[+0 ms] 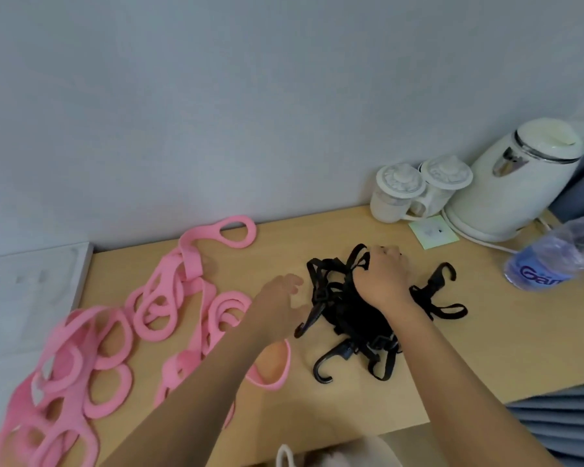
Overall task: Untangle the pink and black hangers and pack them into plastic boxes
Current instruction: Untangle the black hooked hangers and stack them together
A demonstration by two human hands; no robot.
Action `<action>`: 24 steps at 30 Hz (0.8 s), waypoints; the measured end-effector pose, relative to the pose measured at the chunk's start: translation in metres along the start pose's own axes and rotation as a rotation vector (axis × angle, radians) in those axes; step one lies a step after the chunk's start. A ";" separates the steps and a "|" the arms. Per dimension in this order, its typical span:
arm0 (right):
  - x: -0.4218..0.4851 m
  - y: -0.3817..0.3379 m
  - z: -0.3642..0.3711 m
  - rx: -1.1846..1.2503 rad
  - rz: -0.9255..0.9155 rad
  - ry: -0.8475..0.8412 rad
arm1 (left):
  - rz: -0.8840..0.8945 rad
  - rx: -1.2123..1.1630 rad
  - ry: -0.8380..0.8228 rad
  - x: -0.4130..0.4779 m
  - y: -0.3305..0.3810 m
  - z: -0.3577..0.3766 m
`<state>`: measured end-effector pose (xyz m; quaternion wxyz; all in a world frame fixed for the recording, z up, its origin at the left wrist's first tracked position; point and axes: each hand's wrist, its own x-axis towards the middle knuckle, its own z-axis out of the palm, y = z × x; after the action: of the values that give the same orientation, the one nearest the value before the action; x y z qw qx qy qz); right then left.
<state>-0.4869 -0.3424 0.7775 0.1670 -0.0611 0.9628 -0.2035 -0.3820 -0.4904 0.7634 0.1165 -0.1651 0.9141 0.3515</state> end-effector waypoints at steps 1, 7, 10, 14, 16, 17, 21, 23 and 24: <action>-0.004 -0.009 -0.003 0.011 -0.063 0.081 | -0.009 0.035 0.041 -0.001 -0.006 -0.002; -0.044 -0.060 0.026 0.208 -0.506 -0.192 | -0.159 0.263 0.086 -0.023 -0.046 -0.019; -0.060 -0.074 0.055 0.052 -0.625 -0.490 | -0.262 0.227 0.013 -0.043 -0.071 -0.028; -0.071 -0.075 0.103 -0.277 -0.694 -0.623 | -0.349 0.327 -0.150 -0.070 -0.097 -0.026; -0.076 -0.076 0.123 -0.366 -0.725 -0.598 | -0.395 0.339 -0.187 -0.079 -0.108 -0.019; -0.078 -0.078 0.128 -0.408 -0.736 -0.576 | -0.408 0.349 -0.190 -0.082 -0.113 -0.017; -0.080 -0.086 0.133 -0.391 -0.819 -0.425 | -0.371 0.345 -0.114 -0.086 -0.122 -0.016; -0.081 -0.085 0.134 -0.321 -0.827 -0.392 | -0.342 0.310 -0.051 -0.086 -0.123 -0.016; -0.082 -0.085 0.137 -0.295 -0.818 -0.382 | -0.344 0.284 -0.024 -0.086 -0.124 -0.016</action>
<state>-0.3585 -0.4552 0.7190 0.2367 -0.4947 0.8303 -0.0989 -0.2576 -0.5690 0.7283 0.2078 -0.2965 0.9113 0.1961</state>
